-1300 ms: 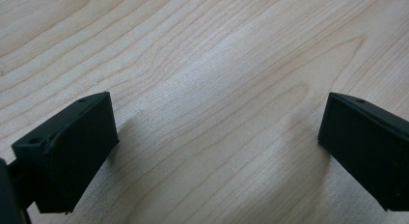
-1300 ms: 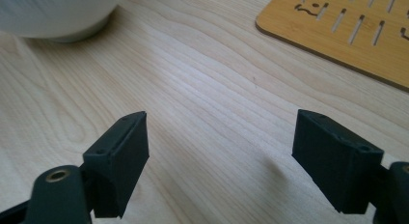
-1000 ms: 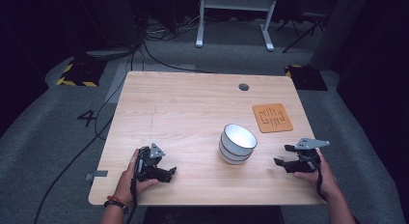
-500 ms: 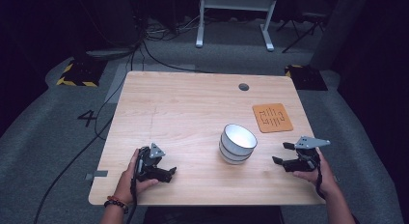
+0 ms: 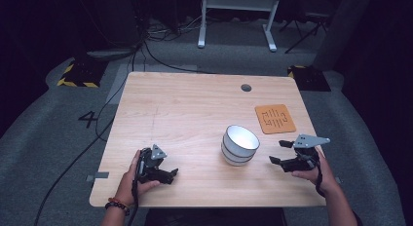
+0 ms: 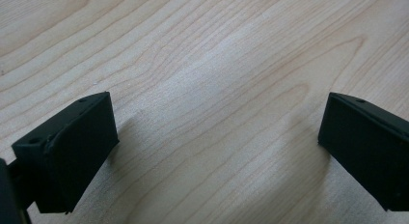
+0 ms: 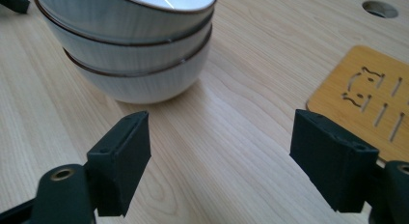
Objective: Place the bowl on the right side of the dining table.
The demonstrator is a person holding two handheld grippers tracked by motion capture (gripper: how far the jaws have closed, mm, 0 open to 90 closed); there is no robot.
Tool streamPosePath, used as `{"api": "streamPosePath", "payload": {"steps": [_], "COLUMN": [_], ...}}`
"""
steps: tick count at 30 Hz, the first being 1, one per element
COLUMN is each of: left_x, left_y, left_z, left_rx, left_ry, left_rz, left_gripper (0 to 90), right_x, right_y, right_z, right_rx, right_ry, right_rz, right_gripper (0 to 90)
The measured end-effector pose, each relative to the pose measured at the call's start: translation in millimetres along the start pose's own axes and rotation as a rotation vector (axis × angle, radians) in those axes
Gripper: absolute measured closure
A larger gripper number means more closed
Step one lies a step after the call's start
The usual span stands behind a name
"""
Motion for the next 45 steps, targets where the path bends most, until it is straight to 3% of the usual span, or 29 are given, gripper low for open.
{"api": "streamPosePath", "payload": {"steps": [11, 31, 34, 45], "left_x": [0.0, 0.0, -0.1, 0.0], "left_y": [0.0, 0.0, 0.1, -0.1], "left_z": [0.0, 0.1, 0.0, -0.1], "left_rx": [0.0, 0.0, 0.002, 0.001], "left_ry": [0.0, 0.001, 0.001, -0.001], "left_rz": [0.0, 0.001, -0.001, 0.001], "left_gripper": [0.3, 0.3, 0.3, 0.3], "right_x": [26.0, 53.0, 56.1, 65.3], "right_y": [6.0, 14.7, 16.8, 27.4], "right_z": [10.6, 26.2, 27.7, 34.9], "right_rx": [0.063, 0.149, 0.138, 0.17], "right_ry": [-0.049, -0.095, -0.096, -0.112], "right_rz": [-0.01, -0.03, -0.033, -0.041], "right_gripper": [22.8, 25.2, 25.7, 27.9]}}
Point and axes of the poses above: each handheld gripper's, and its own axes: y roughly forward along the jaws, x roughly out of its top, z roughly to its left, the point moved 2 cm from there along y, roughly forward along the jaws, and after that the axes turned 7 degrees about x, right-handed, at the moved point
